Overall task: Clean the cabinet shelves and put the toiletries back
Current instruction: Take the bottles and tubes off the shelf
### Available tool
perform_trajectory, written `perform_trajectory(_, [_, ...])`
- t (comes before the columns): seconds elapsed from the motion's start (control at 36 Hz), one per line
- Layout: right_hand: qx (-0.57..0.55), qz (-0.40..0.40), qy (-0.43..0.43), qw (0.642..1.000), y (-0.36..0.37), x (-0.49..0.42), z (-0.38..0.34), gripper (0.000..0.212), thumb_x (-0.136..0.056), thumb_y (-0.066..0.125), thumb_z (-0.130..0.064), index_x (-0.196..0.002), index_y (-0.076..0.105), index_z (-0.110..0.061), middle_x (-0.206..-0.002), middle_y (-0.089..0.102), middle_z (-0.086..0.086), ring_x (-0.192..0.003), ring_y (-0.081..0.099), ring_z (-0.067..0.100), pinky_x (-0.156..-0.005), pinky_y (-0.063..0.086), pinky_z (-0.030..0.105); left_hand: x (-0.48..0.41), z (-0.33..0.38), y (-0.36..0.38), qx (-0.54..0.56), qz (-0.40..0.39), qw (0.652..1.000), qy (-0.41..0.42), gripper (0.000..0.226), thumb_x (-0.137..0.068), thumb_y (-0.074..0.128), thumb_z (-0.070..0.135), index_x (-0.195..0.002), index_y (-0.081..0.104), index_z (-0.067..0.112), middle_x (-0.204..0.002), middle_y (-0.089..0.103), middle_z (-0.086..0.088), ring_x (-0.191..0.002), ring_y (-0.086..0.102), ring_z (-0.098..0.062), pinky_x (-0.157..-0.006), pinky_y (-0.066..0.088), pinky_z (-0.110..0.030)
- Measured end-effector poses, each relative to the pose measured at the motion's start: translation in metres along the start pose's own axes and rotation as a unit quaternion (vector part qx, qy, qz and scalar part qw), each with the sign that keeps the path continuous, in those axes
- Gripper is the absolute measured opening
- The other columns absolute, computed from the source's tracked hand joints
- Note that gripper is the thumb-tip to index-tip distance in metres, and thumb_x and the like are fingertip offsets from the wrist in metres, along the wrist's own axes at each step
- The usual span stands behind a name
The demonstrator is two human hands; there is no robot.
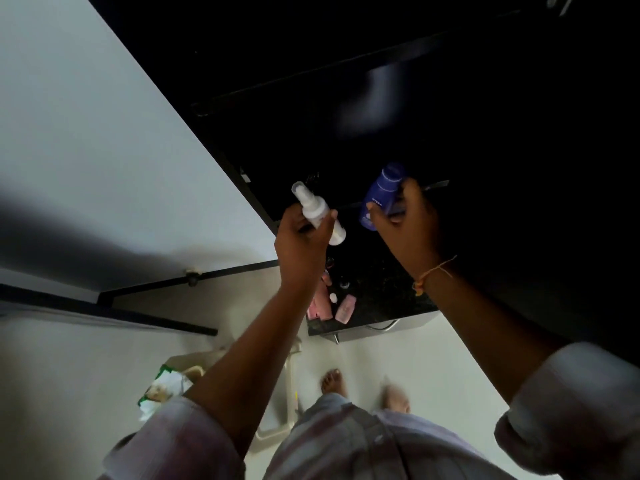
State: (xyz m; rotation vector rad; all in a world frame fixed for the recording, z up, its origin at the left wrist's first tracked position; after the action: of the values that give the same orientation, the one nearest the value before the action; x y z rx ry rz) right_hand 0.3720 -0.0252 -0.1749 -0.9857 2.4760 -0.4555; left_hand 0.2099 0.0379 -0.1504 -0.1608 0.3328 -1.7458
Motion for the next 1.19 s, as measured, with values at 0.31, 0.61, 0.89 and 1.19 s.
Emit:
perform_trajectory(0.31, [0.055,-0.121,0.055,0.990,0.023,0.048,0.062,0.032,-0.084,0.071,-0.034,-0.103,0.057,-0.012,-0.099,0.066,0.008,-0.089,0.063,0.025,-0.071,0.042,0.025,0.074,-0.076,0.003,-0.076,-0.020,0.993,-0.091,0.020,-0.077,0.072,0.039,-0.083,0.063,0.023,-0.077,0.067,0.002,-0.076,0.067,-0.012,-0.070,0.056,-0.038])
perform_trajectory(0.61, [0.065,-0.227,0.150,0.960,0.065,0.056,0.120,0.052,-0.078,0.076,-0.014,-0.125,0.055,-0.008,-0.111,0.068,0.017,-0.106,0.063,0.032,-0.090,0.051,0.042,0.117,-0.120,0.012,-0.090,-0.087,0.984,-0.130,0.014,-0.077,0.074,0.011,-0.086,0.065,0.013,-0.082,0.068,0.005,-0.075,0.062,0.006,-0.063,0.040,-0.004])
perform_trajectory(0.89, [0.081,-0.257,0.127,0.955,0.102,0.050,0.145,0.051,-0.077,0.074,-0.026,-0.121,0.056,-0.010,-0.109,0.066,0.014,-0.107,0.062,0.032,-0.093,0.049,0.051,0.123,-0.156,0.035,-0.117,-0.111,0.980,-0.119,0.030,-0.078,0.072,0.029,-0.106,0.064,0.022,-0.102,0.068,0.003,-0.094,0.065,-0.010,-0.079,0.054,-0.024])
perform_trajectory(1.19, [0.078,-0.274,0.116,0.951,0.118,0.044,0.150,0.048,-0.077,0.073,-0.030,-0.116,0.055,-0.007,-0.106,0.067,0.014,-0.105,0.062,0.031,-0.092,0.049,0.050,0.125,-0.169,0.029,-0.095,-0.077,0.983,-0.133,0.035,-0.077,0.077,0.024,-0.108,0.062,0.024,-0.106,0.063,0.004,-0.095,0.063,-0.006,-0.080,0.058,-0.031])
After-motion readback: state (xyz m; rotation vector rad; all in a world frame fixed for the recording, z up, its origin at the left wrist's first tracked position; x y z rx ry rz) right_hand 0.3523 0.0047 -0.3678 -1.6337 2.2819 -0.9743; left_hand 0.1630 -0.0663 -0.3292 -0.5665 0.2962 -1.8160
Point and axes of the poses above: each hand's wrist, its own x-axis away from the middle knuckle, its own y-axis out of the palm, z = x × y, the point moved 1 cm from there along -x, towards the middle knuckle
